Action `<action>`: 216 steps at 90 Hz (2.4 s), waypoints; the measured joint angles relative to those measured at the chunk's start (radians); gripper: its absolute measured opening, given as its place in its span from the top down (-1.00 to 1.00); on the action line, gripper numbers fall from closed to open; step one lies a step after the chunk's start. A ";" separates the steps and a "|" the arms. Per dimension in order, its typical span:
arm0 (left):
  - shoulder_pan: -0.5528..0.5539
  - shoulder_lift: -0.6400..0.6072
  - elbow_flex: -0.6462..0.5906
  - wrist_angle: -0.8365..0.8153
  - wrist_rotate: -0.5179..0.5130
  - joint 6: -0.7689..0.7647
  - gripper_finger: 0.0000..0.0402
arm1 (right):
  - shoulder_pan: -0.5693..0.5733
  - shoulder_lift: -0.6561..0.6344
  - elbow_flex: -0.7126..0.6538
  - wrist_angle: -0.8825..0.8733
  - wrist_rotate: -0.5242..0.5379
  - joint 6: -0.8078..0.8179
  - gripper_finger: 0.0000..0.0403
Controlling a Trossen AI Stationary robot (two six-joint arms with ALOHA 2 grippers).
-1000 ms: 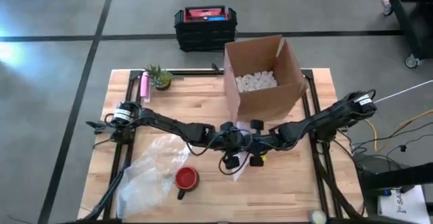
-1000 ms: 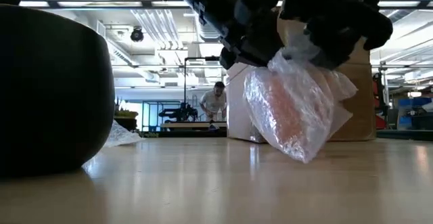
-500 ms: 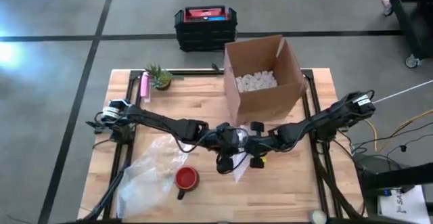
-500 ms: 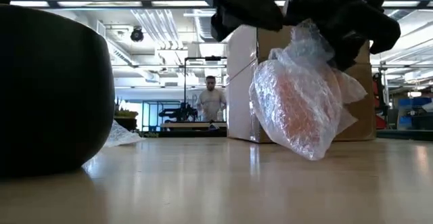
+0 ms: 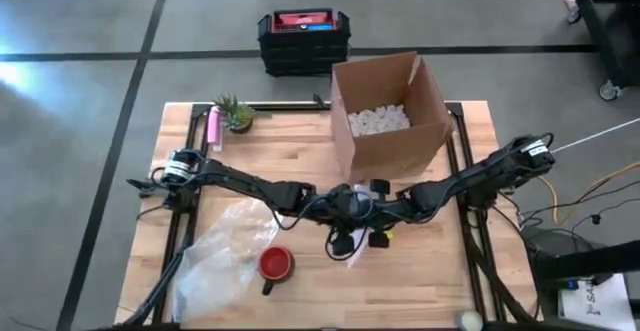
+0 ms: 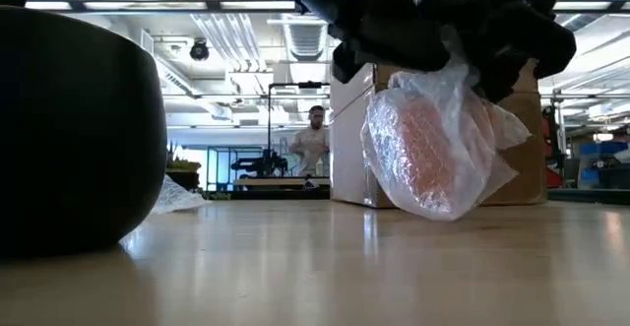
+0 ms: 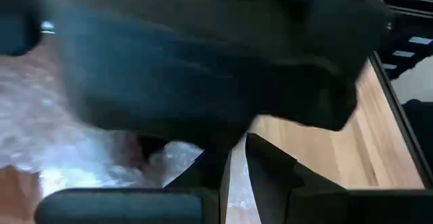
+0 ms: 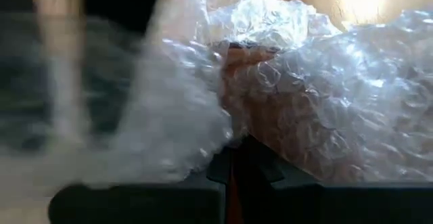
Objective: Wrap mug
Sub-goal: Wrap the orange mug with the right transparent bubble wrap
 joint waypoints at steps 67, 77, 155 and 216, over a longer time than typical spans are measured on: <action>0.053 0.085 -0.036 0.021 0.037 -0.038 0.82 | 0.003 -0.042 0.265 -0.473 0.081 0.026 1.00; 0.050 0.069 -0.040 0.008 0.049 -0.039 0.82 | 0.003 -0.047 0.263 -0.452 0.120 0.026 1.00; 0.047 0.014 -0.040 0.001 0.066 -0.064 0.82 | 0.047 -0.055 -0.044 -0.050 0.127 0.236 1.00; 0.046 0.078 -0.035 0.073 -0.028 -0.023 0.82 | 0.053 -0.169 -0.040 -0.034 0.006 0.193 1.00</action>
